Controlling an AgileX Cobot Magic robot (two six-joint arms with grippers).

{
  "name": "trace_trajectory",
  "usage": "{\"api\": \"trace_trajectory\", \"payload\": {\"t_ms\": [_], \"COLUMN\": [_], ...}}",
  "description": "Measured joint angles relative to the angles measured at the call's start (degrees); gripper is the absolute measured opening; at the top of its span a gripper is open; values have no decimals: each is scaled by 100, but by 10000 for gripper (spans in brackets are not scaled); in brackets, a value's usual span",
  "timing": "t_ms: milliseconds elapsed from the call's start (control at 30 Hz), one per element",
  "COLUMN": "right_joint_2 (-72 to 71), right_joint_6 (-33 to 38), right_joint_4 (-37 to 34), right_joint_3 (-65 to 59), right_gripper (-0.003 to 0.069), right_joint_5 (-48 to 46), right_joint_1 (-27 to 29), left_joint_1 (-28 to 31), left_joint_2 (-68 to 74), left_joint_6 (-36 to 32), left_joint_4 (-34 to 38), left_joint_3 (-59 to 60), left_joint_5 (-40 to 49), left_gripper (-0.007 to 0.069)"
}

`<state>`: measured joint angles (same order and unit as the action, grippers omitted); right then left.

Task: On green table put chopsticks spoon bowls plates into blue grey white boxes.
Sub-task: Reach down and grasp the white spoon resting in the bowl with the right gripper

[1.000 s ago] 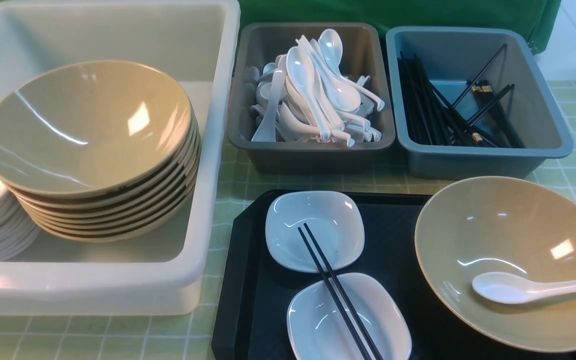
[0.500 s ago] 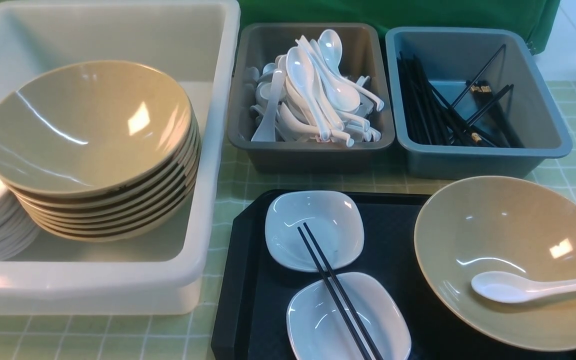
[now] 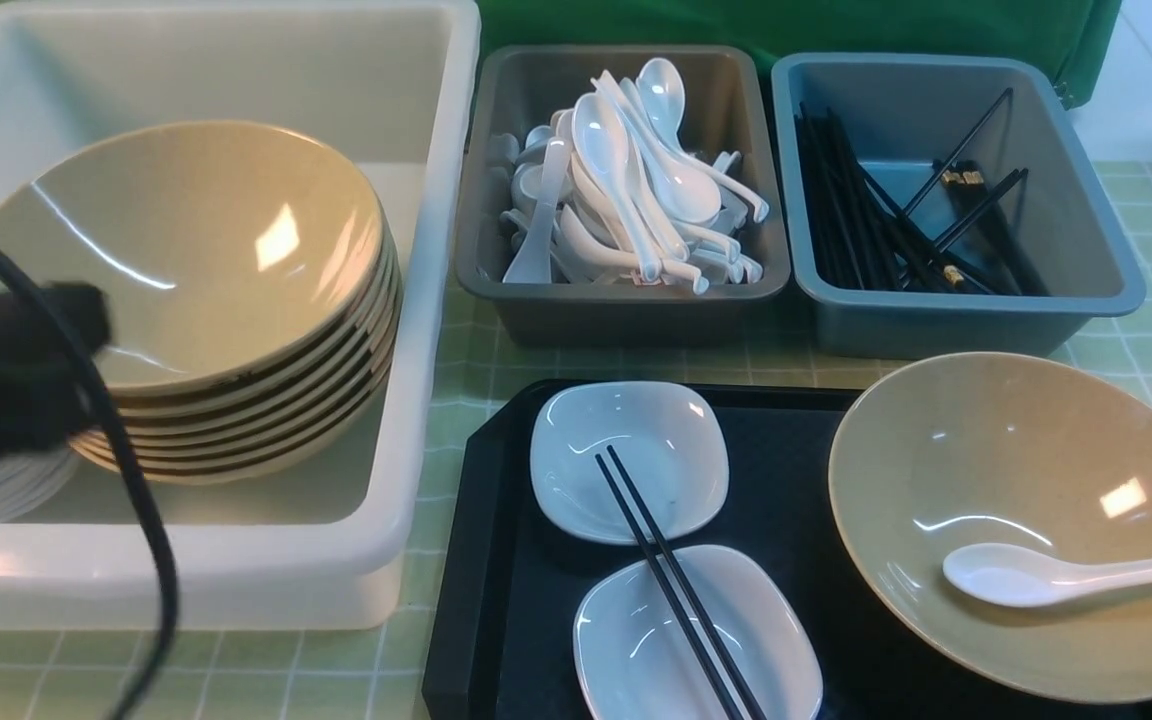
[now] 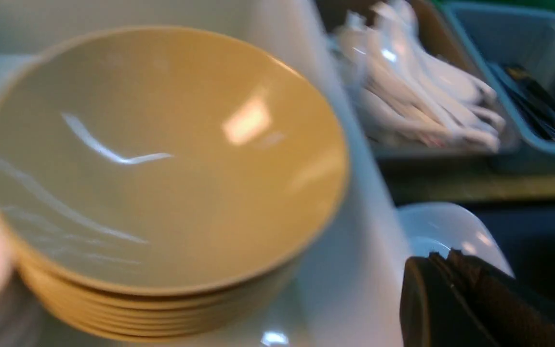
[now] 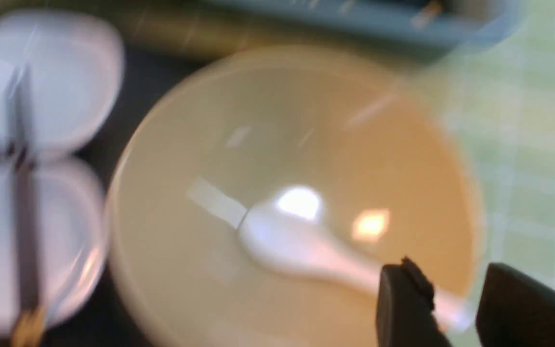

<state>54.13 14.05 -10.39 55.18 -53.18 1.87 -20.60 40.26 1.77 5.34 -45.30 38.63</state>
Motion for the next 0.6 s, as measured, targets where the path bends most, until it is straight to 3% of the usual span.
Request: {"api": "trace_trajectory", "payload": {"t_ms": [133,233,400,600], "right_joint_2": [958,1490,2509,3442], "right_joint_6": [519,711,1178,1551], "right_joint_4": [24,502,2189,2605], "right_joint_3": [775,993,1045,1056], "right_gripper": [236,240,265,278], "right_joint_5": [-824,-991,-1152,-1223], "right_joint_1": [-490,-1147,-2516,-2734], "left_joint_1": [-508,-824,-1239,-1251], "left_joint_2": [244,383,471,465], "left_joint_6": [-1038,-1584,-2245,-2384], "left_joint_4": [897,1306,1634,1634], "left_joint_3": [-88,-196,-369,-387], "left_joint_5": [357,603,1155,1264], "left_gripper": [-1,-1,-1,-1]}}
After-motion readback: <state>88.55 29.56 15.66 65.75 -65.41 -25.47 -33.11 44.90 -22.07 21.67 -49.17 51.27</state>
